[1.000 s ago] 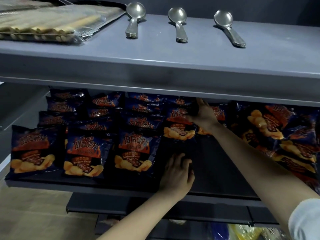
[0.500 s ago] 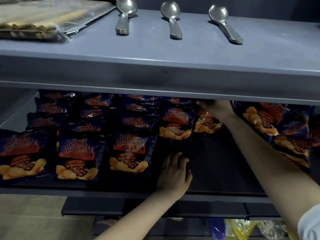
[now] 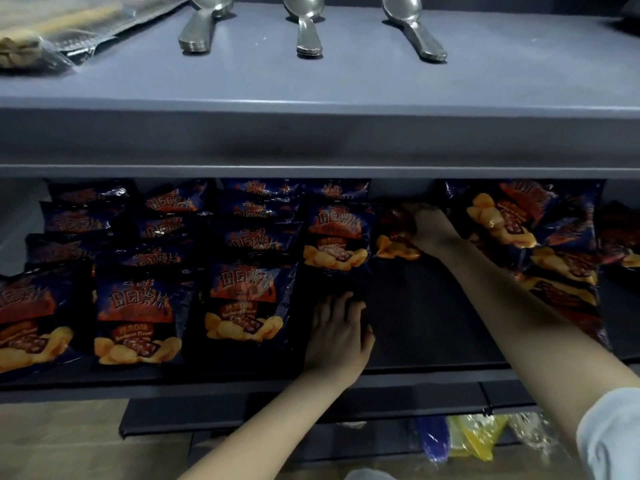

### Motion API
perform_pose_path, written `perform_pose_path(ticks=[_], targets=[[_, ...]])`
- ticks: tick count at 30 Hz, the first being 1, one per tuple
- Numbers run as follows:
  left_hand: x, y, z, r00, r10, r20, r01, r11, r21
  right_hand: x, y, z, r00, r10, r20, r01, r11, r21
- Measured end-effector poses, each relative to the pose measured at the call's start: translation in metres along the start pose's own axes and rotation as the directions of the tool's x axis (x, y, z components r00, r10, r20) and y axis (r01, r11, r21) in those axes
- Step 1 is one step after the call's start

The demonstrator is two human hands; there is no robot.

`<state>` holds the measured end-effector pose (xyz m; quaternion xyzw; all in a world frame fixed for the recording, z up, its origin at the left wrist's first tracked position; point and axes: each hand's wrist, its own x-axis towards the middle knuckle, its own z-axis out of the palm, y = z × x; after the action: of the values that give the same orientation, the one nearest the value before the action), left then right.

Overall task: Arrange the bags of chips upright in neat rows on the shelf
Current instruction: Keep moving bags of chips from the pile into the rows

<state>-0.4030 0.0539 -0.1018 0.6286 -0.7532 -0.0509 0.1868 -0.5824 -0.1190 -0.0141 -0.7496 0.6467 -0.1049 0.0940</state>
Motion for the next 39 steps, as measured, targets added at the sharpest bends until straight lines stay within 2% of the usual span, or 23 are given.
perform_pose_path(ticks=[6, 11, 15, 19, 23, 27, 30, 33, 35, 37, 39], targets=[[0.0, 0.001, -0.003, 0.999, -0.002, 0.042, 0.002, 1.0, 0.005, -0.015, -0.001, 0.004, 0.973, 0.095, -0.208, -0.091, 0.995, 0.026], [0.0, 0.001, -0.003, 1.0, -0.004, 0.009, 0.004, 1.0, -0.01, -0.017, -0.004, -0.002, 0.934, 0.166, -0.317, -0.159, 0.986, 0.05], [0.002, 0.001, -0.005, 0.999, -0.003, 0.035, 0.005, 0.999, -0.054, -0.015, -0.014, -0.022, 0.887, 0.131, -0.442, -0.111, 0.991, 0.072], [0.003, 0.003, -0.011, 0.998, 0.0, 0.068, 0.006, 0.996, -0.087, -0.011, -0.024, -0.046, 0.858, 0.121, -0.499, -0.126, 0.992, 0.025], [0.015, 0.0, -0.013, 0.999, 0.036, 0.006, -0.036, 0.999, 0.016, -0.021, -0.03, -0.063, 0.832, 0.143, -0.536, -0.131, 0.989, 0.061], [0.034, 0.001, -0.023, 0.996, 0.014, 0.085, -0.016, 0.999, 0.028, -0.033, -0.023, -0.067, 0.709, 0.108, -0.697, -0.038, 0.993, 0.115], [0.042, 0.003, -0.025, 0.991, -0.023, 0.131, 0.02, 0.999, 0.028, -0.046, -0.015, -0.07, 0.644, 0.079, -0.761, -0.033, 0.997, 0.076], [0.045, 0.002, -0.024, 0.987, -0.03, 0.16, 0.026, 0.999, 0.027, -0.062, -0.016, -0.072, 0.589, -0.011, -0.808, 0.032, 0.999, 0.01], [0.045, 0.002, -0.024, 0.986, -0.025, 0.166, 0.024, 1.0, 0.008, -0.069, -0.022, -0.065, 0.613, -0.094, -0.784, 0.098, 0.994, -0.044], [0.041, 0.003, -0.024, 0.986, -0.004, 0.165, 0.004, 1.0, 0.0, -0.076, -0.032, -0.05, 0.693, -0.147, -0.706, 0.134, 0.988, -0.074], [0.032, 0.007, -0.024, 0.985, 0.021, 0.172, -0.026, 0.999, 0.028, -0.084, -0.041, -0.034, 0.776, -0.146, -0.613, 0.111, 0.989, -0.095]])
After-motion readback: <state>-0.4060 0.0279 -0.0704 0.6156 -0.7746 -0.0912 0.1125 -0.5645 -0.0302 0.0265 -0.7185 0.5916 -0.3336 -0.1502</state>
